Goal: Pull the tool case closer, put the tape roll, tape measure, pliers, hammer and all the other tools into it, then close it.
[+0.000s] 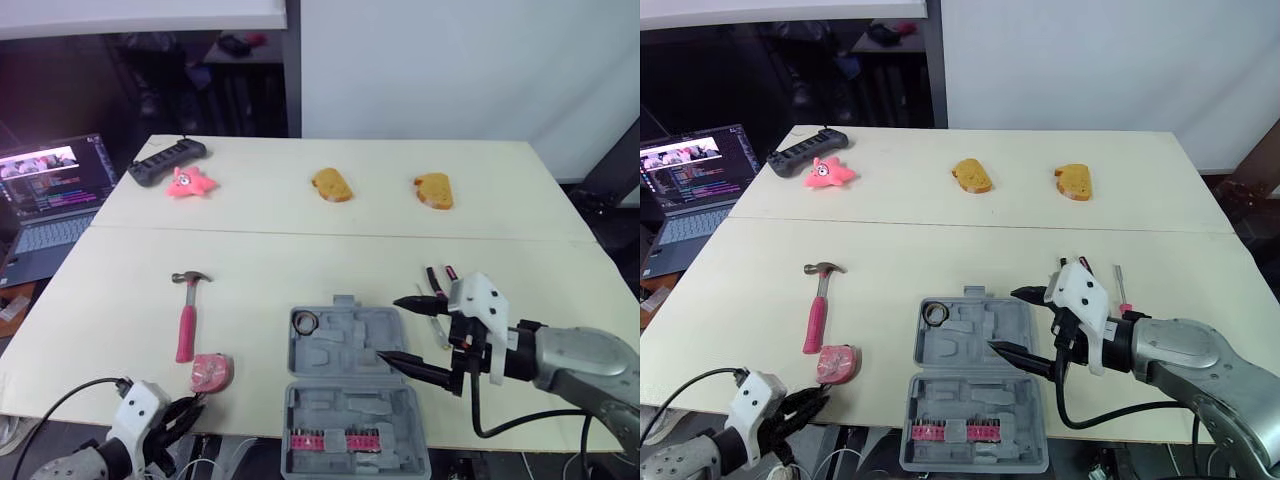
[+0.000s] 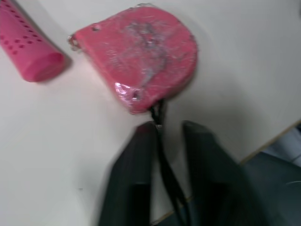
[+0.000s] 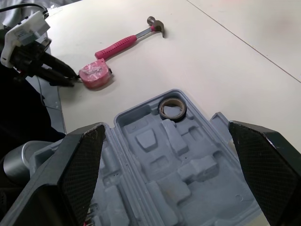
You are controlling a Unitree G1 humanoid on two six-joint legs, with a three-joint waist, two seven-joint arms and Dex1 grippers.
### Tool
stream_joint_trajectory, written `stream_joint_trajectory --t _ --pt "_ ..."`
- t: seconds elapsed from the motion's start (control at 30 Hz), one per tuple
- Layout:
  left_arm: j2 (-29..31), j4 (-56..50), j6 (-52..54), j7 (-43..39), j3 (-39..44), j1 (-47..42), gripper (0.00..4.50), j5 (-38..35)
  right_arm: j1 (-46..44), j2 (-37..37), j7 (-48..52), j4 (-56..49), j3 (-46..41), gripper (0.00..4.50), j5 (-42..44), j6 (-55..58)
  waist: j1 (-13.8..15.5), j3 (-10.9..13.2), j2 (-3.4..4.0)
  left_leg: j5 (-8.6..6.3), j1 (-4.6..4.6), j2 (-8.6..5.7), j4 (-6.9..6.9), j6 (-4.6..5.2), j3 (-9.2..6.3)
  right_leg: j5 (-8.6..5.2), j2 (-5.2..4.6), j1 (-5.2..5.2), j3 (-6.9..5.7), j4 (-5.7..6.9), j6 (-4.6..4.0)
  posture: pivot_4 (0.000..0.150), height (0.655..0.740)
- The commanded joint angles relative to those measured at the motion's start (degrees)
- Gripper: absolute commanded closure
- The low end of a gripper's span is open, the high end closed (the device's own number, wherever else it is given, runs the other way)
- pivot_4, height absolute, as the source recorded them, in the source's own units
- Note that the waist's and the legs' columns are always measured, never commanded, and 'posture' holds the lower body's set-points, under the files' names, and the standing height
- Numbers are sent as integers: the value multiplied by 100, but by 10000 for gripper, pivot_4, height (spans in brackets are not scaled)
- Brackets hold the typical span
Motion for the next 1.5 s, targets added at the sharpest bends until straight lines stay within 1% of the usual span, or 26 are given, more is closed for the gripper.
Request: stream_joint_trajectory --t 0.03,0.07,0.1,0.13,0.2,0.3,0.33,0.43,0.57,0.63,0.73,0.93,1.0,1.13,1.2,1.3,1.37,1.4,1.43,1.47,1.5 --pt "363 -29 0 -267 480 77 12461 -189 -62 60 -4 -61 -15 0 -16 -125 2 5 -9 0 0 1 0 0 -2 0 1 0 -2 2 -1 1500 7400" --pt "537 -74 25 -441 637 50 6707 -292 -75 77 -14 -46 21 0 -46 -138 3 7 -11 0 -2 4 1 0 -6 1 4 -1 -7 2 -2 1500 7400" --pt "790 -110 38 -689 826 9 2066 -383 -85 98 -25 -33 47 0 -70 -153 4 8 -14 0 -3 5 1 -1 -7 1 4 -2 -8 2 -3 1500 7400" --pt "1055 -163 125 -997 1025 -30 731 -561 -81 117 -26 -28 61 0 -91 -168 3 9 -16 1 -5 6 2 -1 -9 1 6 -3 -11 4 -4 1500 7400" --pt "1562 -127 231 -1620 1277 -258 731 -863 -83 154 -20 -7 89 0 -133 -200 23 9 -16 2 -24 7 7 -2 -16 2 9 -17 -20 6 -6 1500 7400" --pt "2140 252 110 -2441 1175 -823 731 -989 -125 174 7 67 157 0 -215 -255 15 15 4 10 -53 3 13 -13 -27 7 6 -38 -38 7 -13 1500 7400" --pt "2282 458 2 -2691 1051 -1082 731 -967 -123 173 24 90 163 0 -240 -282 6 19 9 10 -53 -2 13 -13 -24 8 3 -37 -35 7 -12 1500 7400" --pt "2547 1325 -761 -3300 229 -2187 731 -385 -60 139 80 122 133 0 -346 -367 -4 21 13 10 -52 -6 13 -12 -15 9 2 -38 -29 4 -12 1500 7400" --pt "2449 2016 -1075 -3596 -444 -3063 731 -66 -23 112 76 95 42 0 -403 -391 -69 23 10 10 -52 -9 11 -12 -14 19 6 -42 -24 5 6 1500 7400" --pt "2232 2378 -1495 -3669 -896 -3480 731 255 30 66 69 47 -80 0 -422 -382 -126 24 9 10 -53 -9 10 -11 -19 21 5 -44 -25 6 10 1500 7400" --pt "1981 2678 -1608 -3625 -1221 -3835 731 439 100 32 29 -44 -203 0 -400 -340 -144 25 8 10 -52 -11 12 -11 -21 28 3 -43 -26 12 22 1500 7400" --pt "1767 3068 -1820 -3477 -1651 -4031 731 832 250 26 -111 -244 -417 0 -305 -189 -170 25 7 11 -51 -9 15 -11 -21 38 5 -47 -22 23 33 1500 7400" --pt "1739 3313 -1994 -3321 -1781 -4073 731 1088 294 23 -152 -309 -517 0 -243 -128 -163 25 7 11 -50 -8 18 -11 -21 38 3 -47 -20 28 33 1500 7400" --pt "1721 3581 -2172 -3155 -1918 -4130 731 1317 316 17 -205 -366 -588 0 -181 -54 -139 24 8 14 -43 -9 26 -14 -20 38 1 -44 -15 46 33 1500 7400" --pt "1671 3635 -2172 -3008 -1957 -4162 731 1389 334 14 -217 -377 -618 0 -170 -29 -139 20 14 16 -36 -9 26 -16 -20 37 1 -43 -13 57 33 1500 7400" --pt "1637 3553 -2102 -3072 -1953 -4138 731 1267 344 22 -230 -385 -647 0 -163 -4 -138 13 26 16 -27 -9 26 -16 -18 37 1 -40 -10 62 32 1500 7400" --pt "1680 3475 -2061 -3169 -1928 -4081 6029 1178 340 28 -217 -373 -640 0 -178 -7 -142 13 27 17 -26 -9 26 -16 -18 37 1 -39 -10 64 33 1500 7400" --pt "1698 3447 -2050 -3188 -1917 -4062 9437 1156 334 29 -209 -360 -631 0 -190 -11 -143 13 26 17 -26 -9 26 -16 -18 37 1 -39 -9 65 33 1500 7400" --pt "1710 3429 -2042 -3197 -1910 -4050 13873 1144 329 29 -204 -352 -624 0 -198 -14 -146 13 26 17 -26 -9 26 -16 -18 37 1 -39 -10 64 33 1500 7400" --pt "1716 3408 -2032 -3201 -1901 -4041 15728 1138 326 28 -196 -342 -620 0 -205 -18 -153 13 27 16 -26 -9 25 -16 -17 37 1 -39 -8 64 33 1500 7400" --pt "1740 3343 -2022 -3226 -1859 -4042 15706 1087 305 6 -169 -319 -601 0 -210 -14 -157 13 27 16 -26 -10 25 -16 -14 37 1 -40 -6 64 33 1500 7400"
